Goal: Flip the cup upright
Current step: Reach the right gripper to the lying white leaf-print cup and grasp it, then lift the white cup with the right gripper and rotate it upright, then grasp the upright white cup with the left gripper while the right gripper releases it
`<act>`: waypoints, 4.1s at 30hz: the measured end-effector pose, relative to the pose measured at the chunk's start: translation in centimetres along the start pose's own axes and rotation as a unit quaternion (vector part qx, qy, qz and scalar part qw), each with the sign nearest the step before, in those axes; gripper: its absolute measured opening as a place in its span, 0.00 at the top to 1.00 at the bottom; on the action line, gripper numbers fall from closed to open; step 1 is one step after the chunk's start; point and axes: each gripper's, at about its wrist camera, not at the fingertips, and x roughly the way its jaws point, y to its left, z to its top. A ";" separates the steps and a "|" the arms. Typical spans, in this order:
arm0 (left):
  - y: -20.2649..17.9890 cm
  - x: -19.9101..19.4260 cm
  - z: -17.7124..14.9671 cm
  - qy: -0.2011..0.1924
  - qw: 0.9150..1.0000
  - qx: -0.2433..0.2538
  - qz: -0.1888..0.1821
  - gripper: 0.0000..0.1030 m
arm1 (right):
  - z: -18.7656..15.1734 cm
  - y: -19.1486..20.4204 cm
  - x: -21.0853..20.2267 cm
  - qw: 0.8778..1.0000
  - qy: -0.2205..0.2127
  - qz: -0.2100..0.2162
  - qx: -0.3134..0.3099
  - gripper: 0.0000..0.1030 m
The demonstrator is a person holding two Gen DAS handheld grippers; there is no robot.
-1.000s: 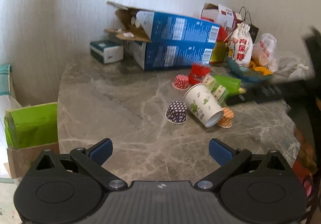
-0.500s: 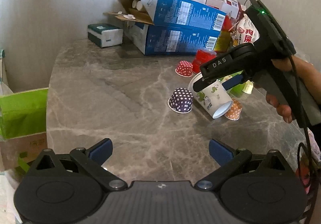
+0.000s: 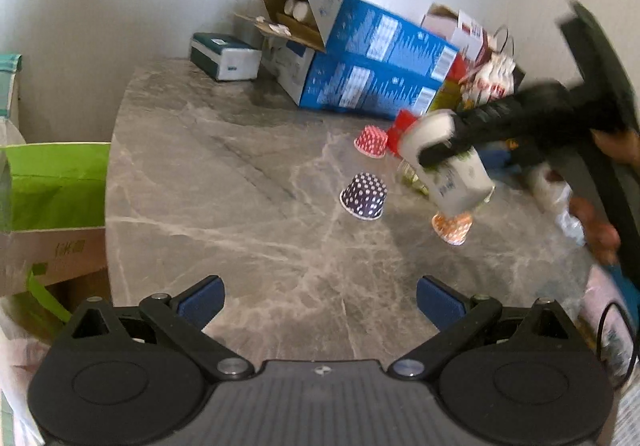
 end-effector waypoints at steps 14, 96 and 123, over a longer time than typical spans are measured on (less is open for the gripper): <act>2.2 -5.3 -3.9 0.011 0.999 -0.043 -0.027 0.00 | -11.5 0.4 -1.8 0.988 0.035 0.044 0.143 0.39; -14.3 9.0 -0.8 -0.043 0.992 0.117 0.010 0.41 | -23.4 -10.6 -6.5 0.964 -0.086 0.156 0.197 0.09; -12.5 2.6 -9.6 -0.156 0.978 0.137 0.014 0.38 | -26.4 -9.7 -8.3 0.956 -0.134 0.165 0.200 0.09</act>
